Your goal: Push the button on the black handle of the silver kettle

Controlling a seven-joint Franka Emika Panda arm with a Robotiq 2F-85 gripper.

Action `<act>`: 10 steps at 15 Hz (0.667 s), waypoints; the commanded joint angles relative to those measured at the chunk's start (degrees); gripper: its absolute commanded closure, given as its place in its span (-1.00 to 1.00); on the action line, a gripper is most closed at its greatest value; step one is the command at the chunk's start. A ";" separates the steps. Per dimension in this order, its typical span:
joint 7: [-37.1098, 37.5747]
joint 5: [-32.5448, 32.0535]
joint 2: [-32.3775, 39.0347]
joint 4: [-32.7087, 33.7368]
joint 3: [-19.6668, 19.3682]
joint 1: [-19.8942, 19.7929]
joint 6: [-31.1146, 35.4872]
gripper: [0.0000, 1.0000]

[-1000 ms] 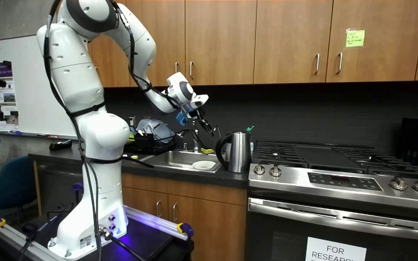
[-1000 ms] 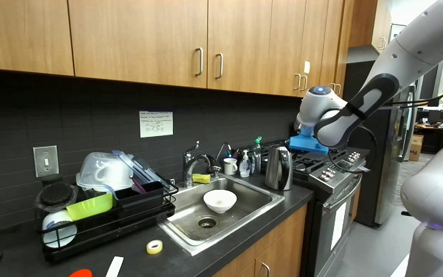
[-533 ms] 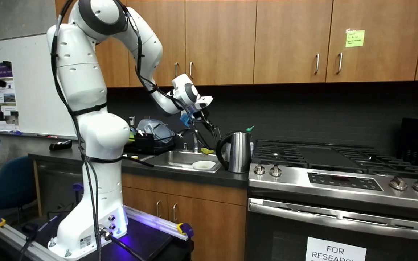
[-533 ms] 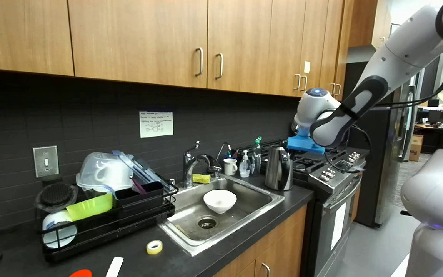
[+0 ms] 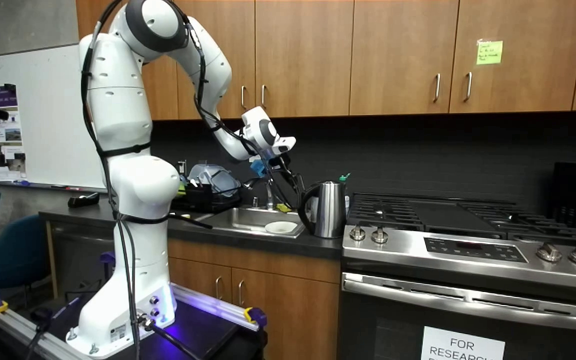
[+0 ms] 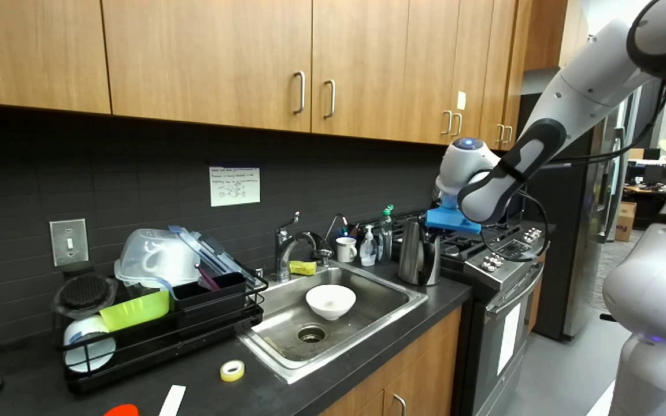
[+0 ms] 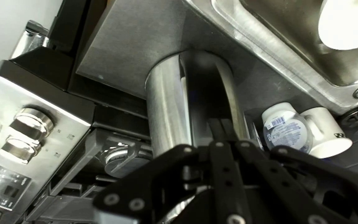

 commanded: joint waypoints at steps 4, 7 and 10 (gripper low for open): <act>-0.59 -1.74 1.04 3.36 -0.08 -0.70 -0.49 1.00; -0.92 -1.77 1.17 3.98 -0.33 -0.86 -0.17 1.00; -0.93 -1.42 1.52 3.60 -0.48 -1.08 0.28 1.00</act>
